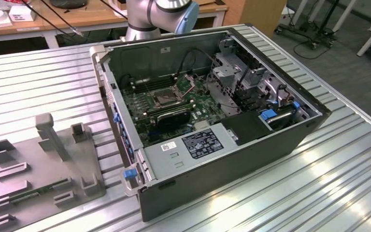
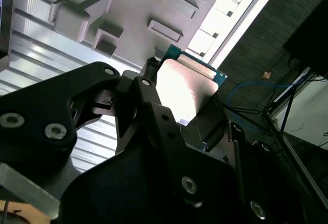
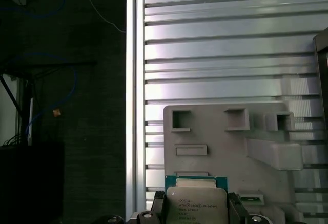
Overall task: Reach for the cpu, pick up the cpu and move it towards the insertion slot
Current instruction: 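Pick up the cpu and move it towards the insertion slot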
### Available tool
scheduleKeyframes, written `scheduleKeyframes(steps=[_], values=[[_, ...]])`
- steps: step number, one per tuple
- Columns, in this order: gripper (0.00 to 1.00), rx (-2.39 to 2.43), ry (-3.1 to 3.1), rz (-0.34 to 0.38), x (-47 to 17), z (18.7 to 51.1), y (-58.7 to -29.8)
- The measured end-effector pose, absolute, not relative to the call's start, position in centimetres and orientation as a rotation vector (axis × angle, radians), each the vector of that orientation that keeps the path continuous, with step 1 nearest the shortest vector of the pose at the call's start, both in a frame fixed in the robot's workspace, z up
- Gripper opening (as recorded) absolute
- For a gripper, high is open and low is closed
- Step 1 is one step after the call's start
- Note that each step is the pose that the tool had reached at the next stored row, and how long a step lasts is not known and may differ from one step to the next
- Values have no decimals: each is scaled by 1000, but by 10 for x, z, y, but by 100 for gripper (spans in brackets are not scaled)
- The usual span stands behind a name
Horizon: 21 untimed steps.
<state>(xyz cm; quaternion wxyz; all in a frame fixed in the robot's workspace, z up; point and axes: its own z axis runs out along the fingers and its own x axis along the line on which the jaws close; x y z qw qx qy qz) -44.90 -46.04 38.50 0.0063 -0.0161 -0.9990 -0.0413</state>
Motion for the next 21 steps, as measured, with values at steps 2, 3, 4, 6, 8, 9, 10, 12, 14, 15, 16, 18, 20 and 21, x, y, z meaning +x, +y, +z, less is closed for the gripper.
scheduleKeyframes(steps=[2, 3, 4, 6, 8, 9, 10, 12, 14, 15, 16, 18, 20, 21], values=[[54, -50, -3126, -129, -449, 385, -460], [54, -50, -3126, -129, -449, 385, -460], [54, -50, -3126, -129, -449, 385, -460], [54, -50, -3126, -129, -449, 385, -460], [54, -50, -3126, -129, -449, 385, -460], [54, -50, -3126, -129, -449, 385, -460], [54, -50, -3126, -129, -448, 385, -460], [54, -50, -3126, -129, -447, 385, -460], [54, -50, -3126, -129, -445, 385, -460], [54, -50, -3126, -129, -444, 385, -460], [54, -50, -3126, -129, -443, 385, -460], [54, -51, -3126, -129, -443, 385, -460], [54, -50, -3126, -129, -443, 387, -460], [54, -50, -3126, -129, -443, 388, -460]])
